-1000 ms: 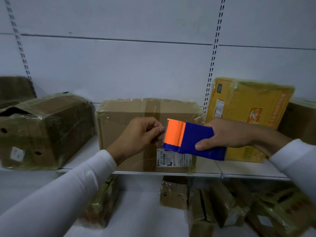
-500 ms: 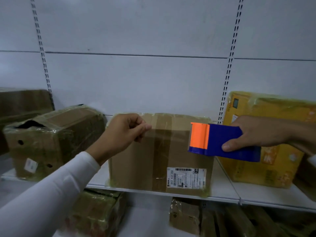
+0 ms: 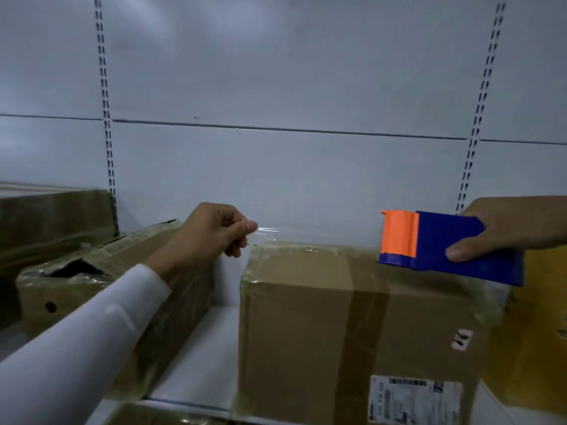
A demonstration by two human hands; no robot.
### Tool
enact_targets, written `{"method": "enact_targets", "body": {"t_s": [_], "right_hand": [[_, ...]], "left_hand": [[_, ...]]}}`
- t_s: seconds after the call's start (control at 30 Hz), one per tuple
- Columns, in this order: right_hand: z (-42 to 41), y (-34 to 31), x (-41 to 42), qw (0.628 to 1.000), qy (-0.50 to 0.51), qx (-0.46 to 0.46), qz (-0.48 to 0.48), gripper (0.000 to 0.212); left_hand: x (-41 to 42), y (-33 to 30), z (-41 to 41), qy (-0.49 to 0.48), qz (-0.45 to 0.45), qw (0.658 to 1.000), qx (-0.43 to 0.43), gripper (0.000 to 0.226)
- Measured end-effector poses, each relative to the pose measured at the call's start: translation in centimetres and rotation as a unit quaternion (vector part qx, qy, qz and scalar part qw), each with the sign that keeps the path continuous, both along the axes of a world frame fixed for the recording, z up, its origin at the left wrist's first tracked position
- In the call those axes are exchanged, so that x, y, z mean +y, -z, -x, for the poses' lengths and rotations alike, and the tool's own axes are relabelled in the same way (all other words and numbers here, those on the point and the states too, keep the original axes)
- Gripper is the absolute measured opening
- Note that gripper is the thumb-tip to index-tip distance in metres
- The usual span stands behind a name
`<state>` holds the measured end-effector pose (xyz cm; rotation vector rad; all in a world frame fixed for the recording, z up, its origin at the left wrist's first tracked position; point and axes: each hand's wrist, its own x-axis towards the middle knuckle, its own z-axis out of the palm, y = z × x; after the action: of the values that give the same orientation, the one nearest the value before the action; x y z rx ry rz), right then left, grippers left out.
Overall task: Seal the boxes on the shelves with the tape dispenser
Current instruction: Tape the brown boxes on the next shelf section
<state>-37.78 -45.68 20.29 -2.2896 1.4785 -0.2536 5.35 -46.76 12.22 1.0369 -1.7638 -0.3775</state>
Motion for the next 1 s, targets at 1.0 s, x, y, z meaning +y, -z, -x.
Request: {"method": "enact_targets", "body": {"t_s": [1.0], "right_hand": [[-2.1,1.3,-9.7,0.989,-0.028,0.074,-0.122,0.053]], "left_hand": [[-4.9,4.4,-0.3,-0.026,-0.178,0.983,-0.019,0.032]]}}
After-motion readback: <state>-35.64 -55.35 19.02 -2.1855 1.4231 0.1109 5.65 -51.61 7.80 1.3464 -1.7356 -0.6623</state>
